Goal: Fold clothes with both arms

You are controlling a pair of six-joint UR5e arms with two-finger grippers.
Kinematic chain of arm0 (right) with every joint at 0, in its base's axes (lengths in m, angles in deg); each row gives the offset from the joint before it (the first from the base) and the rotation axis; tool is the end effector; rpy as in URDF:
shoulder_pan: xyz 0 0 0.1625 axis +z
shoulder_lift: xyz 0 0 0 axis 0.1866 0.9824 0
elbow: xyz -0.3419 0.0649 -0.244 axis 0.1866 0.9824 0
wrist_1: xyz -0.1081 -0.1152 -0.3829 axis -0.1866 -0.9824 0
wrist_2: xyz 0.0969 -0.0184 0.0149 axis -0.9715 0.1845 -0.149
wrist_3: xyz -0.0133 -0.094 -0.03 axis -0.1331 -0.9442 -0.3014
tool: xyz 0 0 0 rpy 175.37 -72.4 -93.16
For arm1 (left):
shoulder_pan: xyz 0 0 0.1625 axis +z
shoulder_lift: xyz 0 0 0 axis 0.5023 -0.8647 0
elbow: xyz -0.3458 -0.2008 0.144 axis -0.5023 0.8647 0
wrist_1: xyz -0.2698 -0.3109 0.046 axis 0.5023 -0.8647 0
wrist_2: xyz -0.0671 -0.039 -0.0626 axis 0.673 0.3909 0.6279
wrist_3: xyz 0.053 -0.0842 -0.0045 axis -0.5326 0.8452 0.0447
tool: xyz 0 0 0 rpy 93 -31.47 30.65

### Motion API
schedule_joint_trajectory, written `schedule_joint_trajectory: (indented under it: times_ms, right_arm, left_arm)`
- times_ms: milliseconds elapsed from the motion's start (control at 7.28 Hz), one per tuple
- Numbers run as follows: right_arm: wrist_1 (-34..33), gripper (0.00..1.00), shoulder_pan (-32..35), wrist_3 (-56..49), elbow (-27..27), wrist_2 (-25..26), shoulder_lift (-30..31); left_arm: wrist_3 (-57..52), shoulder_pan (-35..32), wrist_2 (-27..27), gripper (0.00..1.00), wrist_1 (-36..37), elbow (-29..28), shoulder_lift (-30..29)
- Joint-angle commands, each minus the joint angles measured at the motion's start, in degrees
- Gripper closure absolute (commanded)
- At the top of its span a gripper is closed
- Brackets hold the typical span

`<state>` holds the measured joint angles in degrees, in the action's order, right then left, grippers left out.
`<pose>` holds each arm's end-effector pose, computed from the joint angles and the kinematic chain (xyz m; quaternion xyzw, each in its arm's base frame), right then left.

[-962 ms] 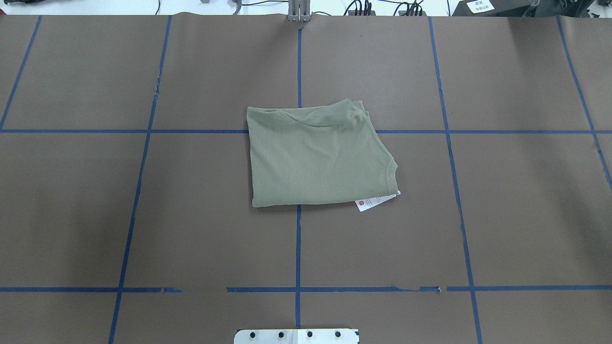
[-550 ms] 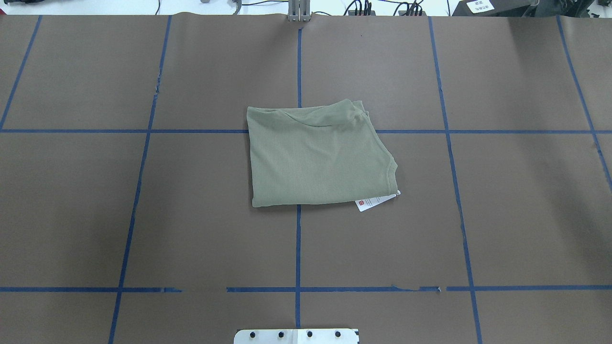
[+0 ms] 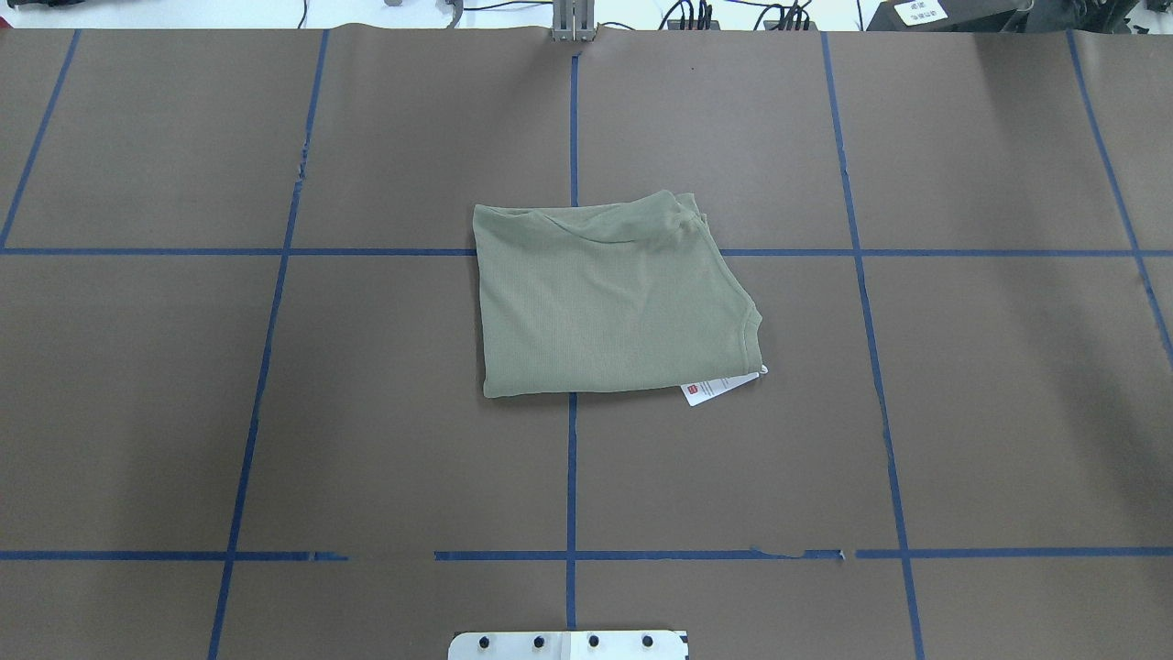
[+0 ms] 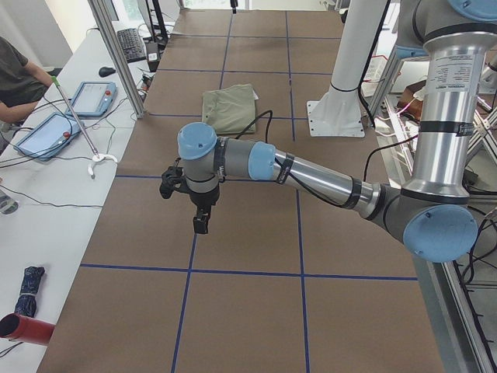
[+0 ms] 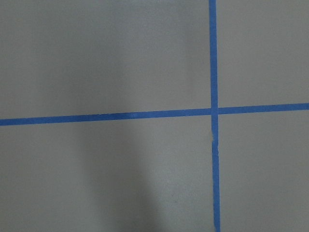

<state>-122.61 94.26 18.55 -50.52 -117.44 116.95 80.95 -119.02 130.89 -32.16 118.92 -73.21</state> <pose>0.0009 -0.5473 0.5788 -0.0525 -0.3806 0.0144 0.9231 -0.0540 -0.5007 0.5218 0.0452 0.3755 0.0399 0.9249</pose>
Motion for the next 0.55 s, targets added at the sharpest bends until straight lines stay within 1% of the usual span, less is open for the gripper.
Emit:
schedule_joint_trajectory:
  times_ms: [0, 137, 275, 412]
  right_arm:
    - [0.0, 0.0, 0.0, 0.0, 0.1, -0.1, -0.1]
    - [0.0, 0.0, 0.0, 0.0, -0.1, 0.0, -0.1]
    - [0.0, 0.0, 0.0, -0.1, 0.0, 0.2, -0.3]
    - [0.0, 0.0, -0.1, -0.2, 0.2, 0.2, -0.5]
  left_arm:
    - [-0.8, 0.1, 0.4, 0.0, -0.6, -2.5, 0.3]
    - [-1.6, 0.1, 0.4, 0.0, -4.7, -4.6, 0.4]
    - [-1.6, 0.1, 0.4, 0.0, -6.7, -5.9, 0.4]
    - [-1.5, 0.1, 0.4, 0.0, -7.0, -6.6, -0.3]
